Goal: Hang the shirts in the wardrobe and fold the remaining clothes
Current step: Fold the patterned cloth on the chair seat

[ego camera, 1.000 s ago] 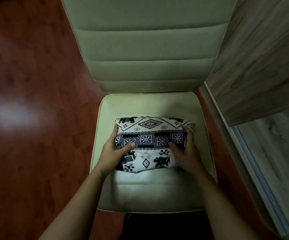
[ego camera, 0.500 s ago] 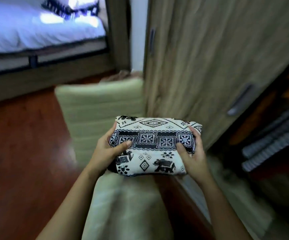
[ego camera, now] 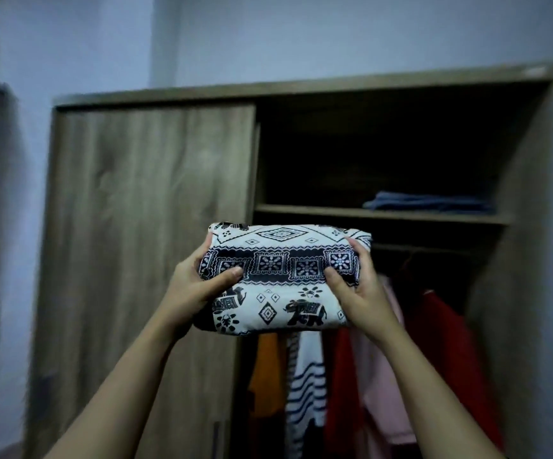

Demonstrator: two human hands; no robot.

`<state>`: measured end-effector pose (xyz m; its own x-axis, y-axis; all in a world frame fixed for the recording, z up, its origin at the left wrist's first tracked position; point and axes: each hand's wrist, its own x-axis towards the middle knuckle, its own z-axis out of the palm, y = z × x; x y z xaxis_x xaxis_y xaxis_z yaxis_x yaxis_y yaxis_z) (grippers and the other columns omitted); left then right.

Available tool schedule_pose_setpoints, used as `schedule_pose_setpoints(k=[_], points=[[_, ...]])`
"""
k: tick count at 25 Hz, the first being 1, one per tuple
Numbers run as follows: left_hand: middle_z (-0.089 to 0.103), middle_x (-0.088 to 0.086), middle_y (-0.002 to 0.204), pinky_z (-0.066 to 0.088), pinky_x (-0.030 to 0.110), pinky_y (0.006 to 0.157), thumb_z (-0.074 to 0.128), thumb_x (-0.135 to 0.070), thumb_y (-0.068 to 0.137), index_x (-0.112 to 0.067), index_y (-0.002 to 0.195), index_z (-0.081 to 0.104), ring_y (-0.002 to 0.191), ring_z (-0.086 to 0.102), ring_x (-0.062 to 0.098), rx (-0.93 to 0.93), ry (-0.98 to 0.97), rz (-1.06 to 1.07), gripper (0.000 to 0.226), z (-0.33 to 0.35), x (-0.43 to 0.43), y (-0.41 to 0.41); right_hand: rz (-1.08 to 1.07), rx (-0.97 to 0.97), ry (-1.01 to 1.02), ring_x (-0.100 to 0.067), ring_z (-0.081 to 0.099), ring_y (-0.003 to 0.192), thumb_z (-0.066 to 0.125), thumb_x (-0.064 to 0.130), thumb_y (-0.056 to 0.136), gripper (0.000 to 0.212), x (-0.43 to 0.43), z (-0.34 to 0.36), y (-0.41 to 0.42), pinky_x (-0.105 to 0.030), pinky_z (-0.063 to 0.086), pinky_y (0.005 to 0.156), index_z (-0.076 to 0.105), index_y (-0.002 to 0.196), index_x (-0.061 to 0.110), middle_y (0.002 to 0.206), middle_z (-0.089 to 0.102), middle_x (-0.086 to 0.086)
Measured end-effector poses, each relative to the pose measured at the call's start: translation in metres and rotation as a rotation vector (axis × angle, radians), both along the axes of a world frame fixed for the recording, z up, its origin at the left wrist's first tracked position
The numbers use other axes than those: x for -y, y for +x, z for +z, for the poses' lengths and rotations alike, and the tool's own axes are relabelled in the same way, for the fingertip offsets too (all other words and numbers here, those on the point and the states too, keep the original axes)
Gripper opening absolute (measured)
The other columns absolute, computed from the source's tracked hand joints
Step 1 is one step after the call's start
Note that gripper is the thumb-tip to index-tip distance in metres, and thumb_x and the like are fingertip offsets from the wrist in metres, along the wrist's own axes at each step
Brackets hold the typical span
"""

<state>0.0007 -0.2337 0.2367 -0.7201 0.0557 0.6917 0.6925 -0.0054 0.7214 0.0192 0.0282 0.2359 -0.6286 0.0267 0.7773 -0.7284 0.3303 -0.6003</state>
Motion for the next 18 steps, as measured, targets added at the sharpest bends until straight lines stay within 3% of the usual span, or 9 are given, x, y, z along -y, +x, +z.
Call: schedule_pose_setpoints(k=[4,6,8,11,14,18], points=[[0.071,0.000,0.111,0.053,0.022,0.083,0.076,-0.009,0.075,-0.017,0.132,0.053,0.097,0.066,0.011,-0.107,-0.040,-0.181,0.062,0.063,-0.081,-0.031,-0.228,-0.054,0.018,-0.009,0.057,0.113,0.063,0.027,0.088,0.057,-0.076,0.056,0.016,-0.039,0.044,0.103,0.034,0.136,0.033,0.123,0.058,0.009],[0.068,0.002,0.117,0.054,0.023,0.082,0.078,-0.012,0.075,-0.016,0.135,0.050,0.102,0.065,0.014,-0.130,-0.076,-0.237,0.066,0.092,-0.117,-0.050,-0.339,-0.072,0.060,-0.010,0.055,0.114,0.061,0.028,0.089,0.058,-0.108,0.083,0.018,-0.037,0.042,0.104,0.032,0.138,0.029,0.127,0.056,0.005],[0.063,0.005,0.124,0.054,0.029,0.087,0.081,-0.019,0.071,-0.013,0.138,0.046,0.107,0.063,0.017,-0.158,-0.090,-0.270,0.076,0.122,-0.150,-0.072,-0.442,-0.078,0.109,-0.011,0.053,0.113,0.059,0.031,0.090,0.060,-0.137,0.112,0.015,-0.032,0.041,0.102,0.028,0.141,0.025,0.134,0.051,-0.001],[0.062,0.006,0.127,0.048,0.040,0.098,0.087,-0.044,0.057,-0.017,0.137,0.046,0.113,0.061,0.020,-0.171,-0.109,-0.245,0.094,0.161,-0.195,-0.103,-0.608,-0.066,0.183,-0.017,0.053,0.101,0.055,0.036,0.091,0.062,-0.175,0.154,0.001,-0.025,0.040,0.085,0.024,0.144,0.023,0.134,0.050,-0.010],[0.070,0.010,0.110,0.056,0.034,0.081,0.081,-0.021,0.070,-0.010,0.132,0.052,0.093,0.069,0.021,-0.149,-0.030,-0.315,0.069,0.190,-0.236,-0.128,-0.682,-0.074,0.206,-0.028,0.058,0.101,0.053,0.035,0.093,0.061,-0.205,0.190,-0.023,-0.024,0.037,0.074,0.023,0.144,0.022,0.123,0.055,-0.016],[0.070,0.014,0.105,0.059,0.032,0.070,0.075,-0.009,0.076,-0.005,0.125,0.056,0.079,0.071,0.019,-0.127,0.025,-0.334,0.052,0.224,-0.281,-0.173,-0.772,-0.069,0.262,-0.030,0.055,0.109,0.053,0.038,0.091,0.063,-0.246,0.228,-0.082,-0.031,0.043,0.087,0.023,0.144,0.020,0.130,0.053,-0.016]])
